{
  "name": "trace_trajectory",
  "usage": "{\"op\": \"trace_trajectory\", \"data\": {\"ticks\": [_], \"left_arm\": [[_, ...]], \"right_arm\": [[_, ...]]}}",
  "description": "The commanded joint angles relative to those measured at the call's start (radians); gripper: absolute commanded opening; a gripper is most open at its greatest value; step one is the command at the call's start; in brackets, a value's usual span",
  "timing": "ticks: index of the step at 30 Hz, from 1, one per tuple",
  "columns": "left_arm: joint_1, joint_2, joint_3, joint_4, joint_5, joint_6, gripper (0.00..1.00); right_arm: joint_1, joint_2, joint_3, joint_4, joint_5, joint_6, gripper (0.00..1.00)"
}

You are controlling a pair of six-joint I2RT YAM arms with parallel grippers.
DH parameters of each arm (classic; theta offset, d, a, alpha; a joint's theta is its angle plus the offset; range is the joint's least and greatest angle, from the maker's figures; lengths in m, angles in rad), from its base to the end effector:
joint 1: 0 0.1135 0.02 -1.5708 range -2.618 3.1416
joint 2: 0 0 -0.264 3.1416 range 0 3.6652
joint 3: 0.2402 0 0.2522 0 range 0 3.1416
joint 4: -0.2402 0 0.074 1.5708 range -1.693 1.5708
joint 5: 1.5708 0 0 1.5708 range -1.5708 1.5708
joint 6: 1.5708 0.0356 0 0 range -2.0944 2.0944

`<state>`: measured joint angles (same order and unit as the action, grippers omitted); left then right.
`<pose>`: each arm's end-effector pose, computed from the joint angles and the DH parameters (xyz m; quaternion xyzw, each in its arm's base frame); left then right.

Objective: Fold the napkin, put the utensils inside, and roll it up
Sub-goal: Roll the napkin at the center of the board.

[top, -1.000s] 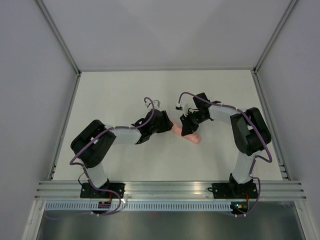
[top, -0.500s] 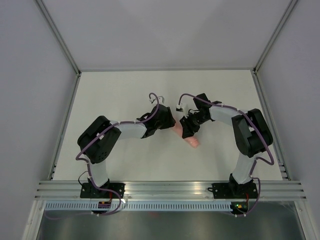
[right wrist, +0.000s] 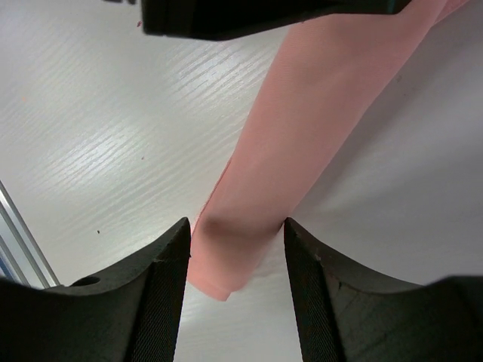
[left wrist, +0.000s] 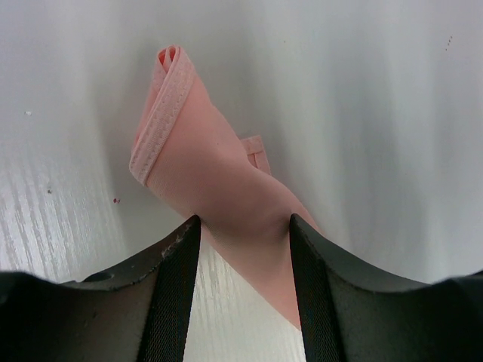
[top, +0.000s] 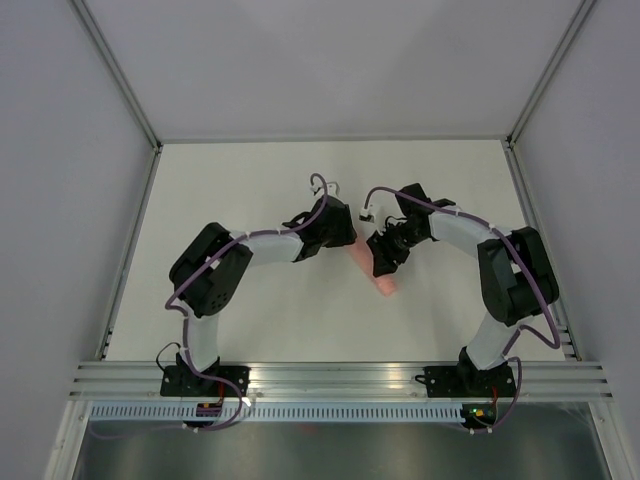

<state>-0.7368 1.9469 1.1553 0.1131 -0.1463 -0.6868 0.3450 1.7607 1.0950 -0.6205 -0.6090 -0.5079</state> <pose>0.3122 -0.2762 0.1584 -0.0090 0.9002 -0.2312 0.3689 0.3023 0.1303 0.1696 -0.4293 0.8422 0.2848 0.1590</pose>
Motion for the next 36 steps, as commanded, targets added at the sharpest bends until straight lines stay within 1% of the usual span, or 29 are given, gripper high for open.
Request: {"op": "trace_trajectory", "data": {"ticks": [1,5,15,16,22,28,31,35,36], "left_arm": [[0.005,0.035,0.072,-0.035,0.027,0.056,0.55],[0.008,0.072,0.125,-0.056,0.042,0.072,0.55],[0.013,0.165,0.28,-0.107,0.085,0.112,0.55],[0.013,0.172,0.305,-0.136,0.096,0.116,0.55],[0.013,0.211,0.366,-0.148,0.111,0.119,0.55],[0.013,0.216,0.402,-0.153,0.122,0.131,0.55],[0.016,0.204,0.4,-0.156,0.122,0.141,0.57],[0.025,0.144,0.382,-0.156,0.116,0.162,0.58],[0.03,0.108,0.37,-0.158,0.116,0.179,0.59]], "right_arm": [[-0.014,-0.047,0.037,-0.057,-0.037,-0.04,0.58],[-0.015,-0.033,0.045,-0.114,-0.069,-0.084,0.59],[-0.015,-0.044,0.049,-0.108,-0.097,-0.075,0.6],[-0.015,-0.044,0.051,-0.107,-0.098,-0.073,0.6],[-0.018,-0.052,0.062,-0.094,-0.113,-0.057,0.59],[-0.037,-0.052,0.082,-0.102,-0.133,-0.054,0.59],[-0.061,-0.061,0.098,-0.113,-0.15,-0.052,0.59],[-0.101,-0.081,0.124,-0.127,-0.167,-0.047,0.59],[-0.11,-0.09,0.137,-0.128,-0.173,-0.043,0.59]]}}
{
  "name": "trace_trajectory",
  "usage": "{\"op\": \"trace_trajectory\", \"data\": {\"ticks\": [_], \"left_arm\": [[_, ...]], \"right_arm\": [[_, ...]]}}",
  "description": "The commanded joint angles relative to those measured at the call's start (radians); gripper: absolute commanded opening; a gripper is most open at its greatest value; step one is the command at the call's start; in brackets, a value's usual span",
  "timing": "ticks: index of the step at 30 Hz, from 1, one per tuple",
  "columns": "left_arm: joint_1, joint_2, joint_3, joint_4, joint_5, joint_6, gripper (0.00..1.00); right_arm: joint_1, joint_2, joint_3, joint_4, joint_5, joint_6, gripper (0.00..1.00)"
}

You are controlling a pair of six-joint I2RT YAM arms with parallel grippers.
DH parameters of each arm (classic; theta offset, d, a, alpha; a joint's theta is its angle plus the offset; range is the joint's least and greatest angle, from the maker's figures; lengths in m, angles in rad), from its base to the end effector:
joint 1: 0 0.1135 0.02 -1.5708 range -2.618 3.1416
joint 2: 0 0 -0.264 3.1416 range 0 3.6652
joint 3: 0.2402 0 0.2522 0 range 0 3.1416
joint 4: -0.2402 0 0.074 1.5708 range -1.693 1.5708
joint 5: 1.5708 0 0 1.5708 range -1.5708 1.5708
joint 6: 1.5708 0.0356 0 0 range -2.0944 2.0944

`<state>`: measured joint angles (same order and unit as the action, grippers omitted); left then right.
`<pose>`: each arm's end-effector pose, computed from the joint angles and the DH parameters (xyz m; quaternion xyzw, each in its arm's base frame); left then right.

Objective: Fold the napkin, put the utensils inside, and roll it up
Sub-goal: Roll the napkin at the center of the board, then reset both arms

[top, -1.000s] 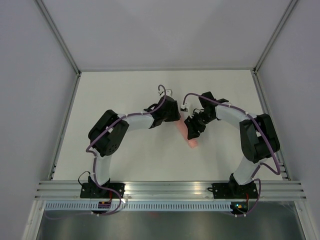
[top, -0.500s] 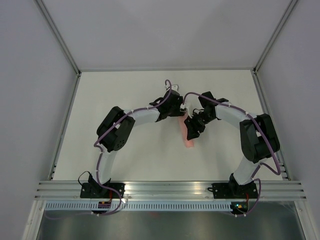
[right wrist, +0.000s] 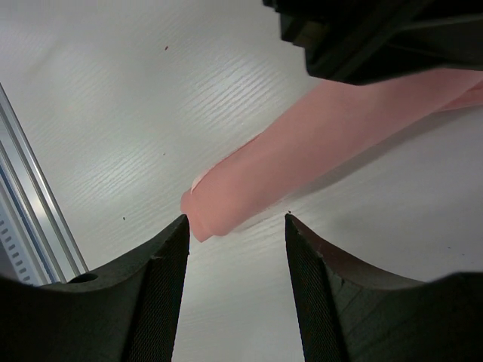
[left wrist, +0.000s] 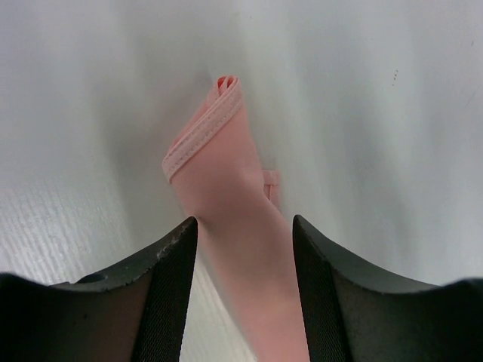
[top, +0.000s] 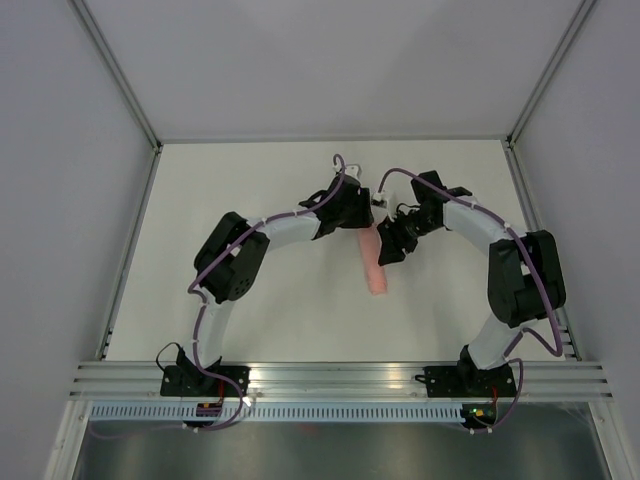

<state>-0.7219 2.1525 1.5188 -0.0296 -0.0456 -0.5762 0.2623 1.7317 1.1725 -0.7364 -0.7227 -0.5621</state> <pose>0.3646 -0.3188 0.1699 0.0554 0.8969 -0.2486 0.3615 0.3118 0.1081 0.1981 -0.4156 0.8295 0.3271 0.1792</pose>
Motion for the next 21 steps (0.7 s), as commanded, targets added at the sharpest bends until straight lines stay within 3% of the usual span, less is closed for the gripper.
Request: {"op": "trace_trajectory", "data": {"ticks": [1,8,21], "left_arm": [[0.018,-0.12,-0.003,-0.015,0.009,0.076,0.59],[0.045,-0.394,-0.158,-0.024,-0.04,0.148,0.6],[0.056,-0.957,-0.584,-0.066,-0.085,0.2,0.62]], "right_arm": [[-0.046,-0.067,0.067,-0.02,-0.067,0.014,0.59],[-0.147,-0.158,0.093,0.038,-0.073,0.125,0.6],[-0.334,-0.412,0.001,0.193,0.009,0.329,0.66]]}}
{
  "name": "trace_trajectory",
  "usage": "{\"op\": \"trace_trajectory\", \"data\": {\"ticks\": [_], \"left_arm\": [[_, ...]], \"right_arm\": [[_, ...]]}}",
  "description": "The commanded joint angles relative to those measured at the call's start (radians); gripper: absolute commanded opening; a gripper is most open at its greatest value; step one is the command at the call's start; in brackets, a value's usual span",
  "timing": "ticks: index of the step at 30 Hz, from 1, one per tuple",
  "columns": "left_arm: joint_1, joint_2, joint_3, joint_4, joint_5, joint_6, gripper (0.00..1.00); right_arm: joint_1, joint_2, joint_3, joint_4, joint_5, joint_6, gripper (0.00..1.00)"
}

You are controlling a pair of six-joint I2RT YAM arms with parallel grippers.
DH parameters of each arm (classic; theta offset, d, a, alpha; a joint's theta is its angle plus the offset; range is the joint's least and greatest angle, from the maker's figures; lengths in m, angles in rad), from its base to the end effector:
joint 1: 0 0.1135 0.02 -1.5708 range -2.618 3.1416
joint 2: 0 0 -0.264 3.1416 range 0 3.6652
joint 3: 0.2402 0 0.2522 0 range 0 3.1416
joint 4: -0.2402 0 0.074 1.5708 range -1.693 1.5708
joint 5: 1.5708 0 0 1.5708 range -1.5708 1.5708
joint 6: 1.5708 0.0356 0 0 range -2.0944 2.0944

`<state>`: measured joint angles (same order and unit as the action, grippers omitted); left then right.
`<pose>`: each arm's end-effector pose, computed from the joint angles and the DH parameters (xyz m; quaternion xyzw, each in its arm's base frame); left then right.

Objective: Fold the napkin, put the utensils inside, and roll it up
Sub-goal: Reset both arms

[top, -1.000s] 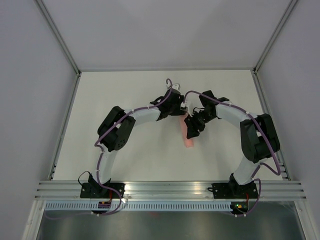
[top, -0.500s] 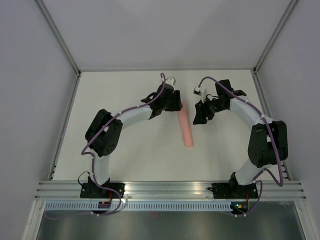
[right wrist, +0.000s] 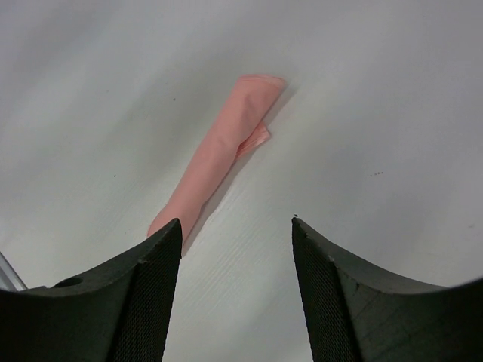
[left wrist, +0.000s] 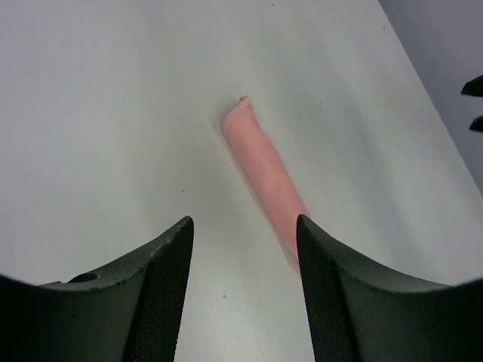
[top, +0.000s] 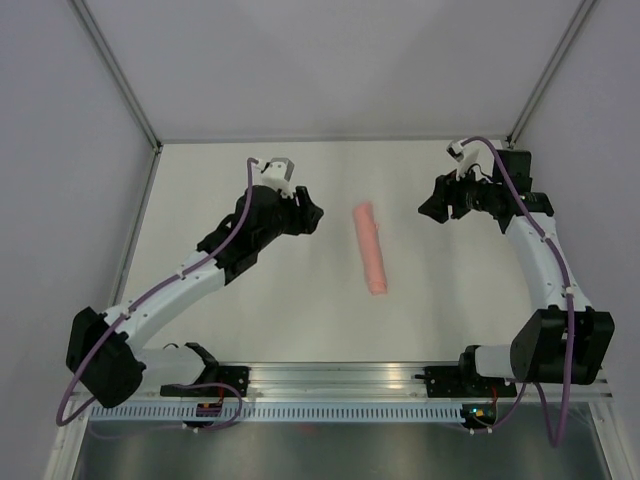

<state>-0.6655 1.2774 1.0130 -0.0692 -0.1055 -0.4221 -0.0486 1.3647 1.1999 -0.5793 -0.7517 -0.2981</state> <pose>0.2376 -0.1818 0.3243 0.0684 0.8113 -0.2629 0.5178 0.2919 0.0101 0.3232 -0.2523 0.8269 0.2667 0.4260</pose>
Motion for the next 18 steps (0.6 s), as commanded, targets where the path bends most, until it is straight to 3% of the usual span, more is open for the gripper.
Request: {"op": "trace_trajectory", "data": {"ticks": [1,6,18], "left_arm": [[-0.002,-0.107,-0.099,-0.026,-0.026,0.043,0.62],[0.0,-0.248,-0.185,-0.046,-0.046,0.046,0.64],[-0.002,-0.351,-0.171,-0.099,-0.065,0.088,0.67]], "right_arm": [[-0.033,-0.055,-0.031,0.021,0.041,0.062,0.66],[-0.071,-0.114,-0.079,0.022,0.049,0.054,0.67],[-0.125,-0.13,-0.08,0.055,0.045,0.082,0.69]]}}
